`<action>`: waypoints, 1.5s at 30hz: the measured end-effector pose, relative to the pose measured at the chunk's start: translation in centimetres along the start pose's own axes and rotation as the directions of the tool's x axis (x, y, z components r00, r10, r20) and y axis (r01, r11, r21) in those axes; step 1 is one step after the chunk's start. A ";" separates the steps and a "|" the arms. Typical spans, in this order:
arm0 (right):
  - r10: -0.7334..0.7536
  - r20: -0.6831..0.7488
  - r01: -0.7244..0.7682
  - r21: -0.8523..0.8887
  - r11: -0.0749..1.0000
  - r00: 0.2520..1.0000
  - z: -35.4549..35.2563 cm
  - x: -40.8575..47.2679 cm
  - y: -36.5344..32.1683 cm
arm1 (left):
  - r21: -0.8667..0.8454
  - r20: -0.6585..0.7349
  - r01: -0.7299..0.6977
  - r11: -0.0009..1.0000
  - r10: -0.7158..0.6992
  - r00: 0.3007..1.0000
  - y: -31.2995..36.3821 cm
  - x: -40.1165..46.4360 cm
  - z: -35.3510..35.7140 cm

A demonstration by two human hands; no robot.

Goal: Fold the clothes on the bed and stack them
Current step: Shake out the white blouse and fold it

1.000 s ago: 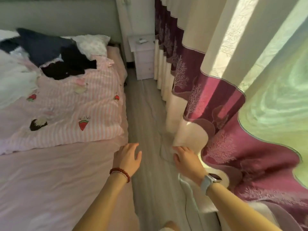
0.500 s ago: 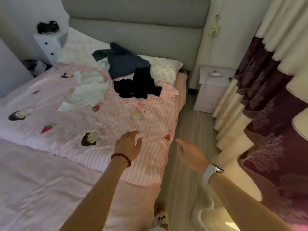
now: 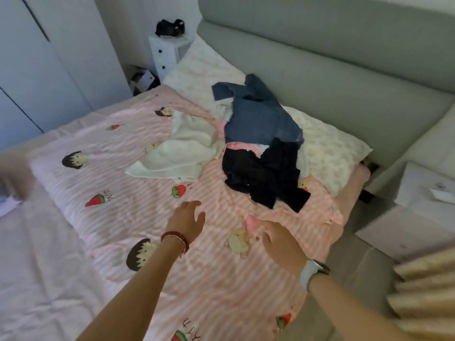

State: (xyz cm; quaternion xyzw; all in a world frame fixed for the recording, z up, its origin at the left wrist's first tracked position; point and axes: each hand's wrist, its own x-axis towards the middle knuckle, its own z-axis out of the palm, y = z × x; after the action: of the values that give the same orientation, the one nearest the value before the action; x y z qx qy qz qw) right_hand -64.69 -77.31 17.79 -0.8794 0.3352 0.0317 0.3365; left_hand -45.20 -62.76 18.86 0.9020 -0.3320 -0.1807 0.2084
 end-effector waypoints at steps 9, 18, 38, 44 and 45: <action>-0.238 0.072 0.247 -0.151 0.957 0.968 0.7 26.3 3.1 | 0.040 -0.042 0.301 0.953 -0.299 0.953 -3.3 21.7 5.4; -0.410 0.032 0.411 -0.091 0.907 0.912 5.1 36.1 5.2 | 0.343 0.010 0.372 0.863 -0.399 0.917 -9.8 32.9 11.2; -0.525 0.725 0.821 -0.096 0.563 0.444 13.0 28.0 -1.6 | 0.222 0.620 0.360 0.906 -0.416 0.666 -10.8 6.9 8.0; -0.471 0.846 0.665 0.204 0.718 0.249 11.4 16.7 1.4 | 0.005 0.051 0.470 0.882 -0.470 0.881 -13.6 4.3 9.3; -0.555 0.755 0.673 0.209 0.709 0.350 11.0 17.2 1.4 | 0.006 -0.028 0.442 0.897 -0.441 0.897 -13.6 5.1 9.7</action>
State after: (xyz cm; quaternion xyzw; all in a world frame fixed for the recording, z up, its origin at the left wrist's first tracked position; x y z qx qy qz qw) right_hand -50.39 -81.14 3.69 -0.8554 -0.2019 0.3003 0.3706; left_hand -38.98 -59.21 2.89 0.9573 -0.1173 -0.2094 0.1611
